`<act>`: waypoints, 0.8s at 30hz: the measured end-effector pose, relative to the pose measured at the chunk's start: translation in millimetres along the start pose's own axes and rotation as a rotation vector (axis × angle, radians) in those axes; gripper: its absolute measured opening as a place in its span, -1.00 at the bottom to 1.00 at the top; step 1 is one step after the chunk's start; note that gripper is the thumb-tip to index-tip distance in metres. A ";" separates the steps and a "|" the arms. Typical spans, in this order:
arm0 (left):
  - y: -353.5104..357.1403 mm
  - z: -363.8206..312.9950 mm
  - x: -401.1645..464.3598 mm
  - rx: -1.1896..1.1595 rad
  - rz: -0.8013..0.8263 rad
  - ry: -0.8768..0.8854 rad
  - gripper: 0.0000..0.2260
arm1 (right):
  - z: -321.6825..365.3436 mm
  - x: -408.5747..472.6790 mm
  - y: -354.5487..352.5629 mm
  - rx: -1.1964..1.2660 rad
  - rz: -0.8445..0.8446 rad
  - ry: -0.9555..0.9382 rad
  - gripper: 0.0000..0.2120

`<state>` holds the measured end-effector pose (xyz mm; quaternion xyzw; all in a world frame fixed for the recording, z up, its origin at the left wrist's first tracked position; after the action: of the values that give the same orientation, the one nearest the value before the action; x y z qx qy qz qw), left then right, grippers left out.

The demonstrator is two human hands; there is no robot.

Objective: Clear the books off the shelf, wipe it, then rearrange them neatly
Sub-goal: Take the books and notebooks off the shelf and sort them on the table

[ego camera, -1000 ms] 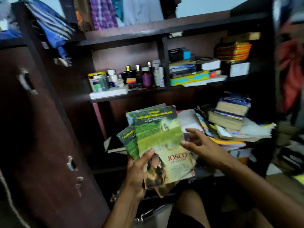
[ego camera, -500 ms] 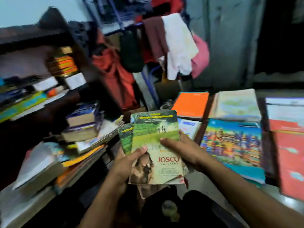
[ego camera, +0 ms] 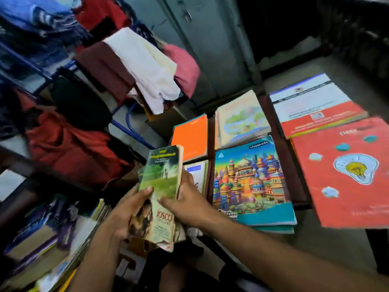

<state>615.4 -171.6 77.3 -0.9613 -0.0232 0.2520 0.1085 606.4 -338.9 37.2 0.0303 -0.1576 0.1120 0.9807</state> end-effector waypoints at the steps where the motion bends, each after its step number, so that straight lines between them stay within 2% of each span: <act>1: 0.9 -6.9 7.2 0.012 0.033 0.014 -0.20 | -1.5 1.1 0.0 0.050 0.000 0.004 -0.10; 3: 10.0 -22.1 16.3 0.038 0.108 0.021 -0.26 | -10.5 2.7 -1.1 0.156 -0.033 0.033 -0.07; 5: 21.2 -33.4 23.8 0.079 0.121 0.017 -0.47 | -23.2 1.0 -4.4 0.255 -0.076 0.085 -0.20; 7: 32.0 -39.7 30.1 0.187 0.085 0.004 -0.61 | -32.5 -0.3 -11.2 0.369 -0.107 0.153 -0.32; 9: 40.9 -39.3 34.8 0.300 0.047 -0.032 -0.65 | -43.7 -0.9 -18.0 0.428 -0.151 0.223 -0.32; 12: 48.6 -39.1 35.3 0.350 0.017 -0.053 -0.59 | -43.7 -3.2 -23.3 0.419 -0.173 0.252 -0.19; 14: 49.3 -44.9 32.8 0.364 -0.007 -0.006 -0.58 | -39.1 -1.0 -27.8 0.435 -0.182 0.236 -0.15; 17: 51.0 -60.3 22.1 0.447 -0.073 0.102 -0.60 | -21.9 8.0 -42.0 0.531 -0.209 0.211 -0.34; 20: 56.0 -74.8 18.9 0.595 -0.246 0.180 -0.55 | 6.2 17.6 -72.5 0.453 -0.208 0.250 -0.49; 22: 74.6 -78.3 17.9 0.565 -0.224 0.168 -0.43 | 27.6 21.1 -101.6 0.389 -0.222 0.222 -0.57; 24: 97.4 -76.2 19.0 0.498 -0.189 0.174 -0.39 | 44.1 16.5 -129.2 0.409 -0.261 0.190 -0.80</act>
<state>668.3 -279.7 111.4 -0.9166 -0.0409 0.1550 0.3663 638.0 -465.2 81.1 0.2374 -0.0334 0.0162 0.9707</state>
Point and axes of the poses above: each hand's wrist, its own x-axis towards the middle knuckle, its own y-axis out of the palm, z = x × y, the point moved 5 cm from there along x, towards the middle knuckle, and after that the axes turned 11 degrees about -y, right-handed, at the moved point
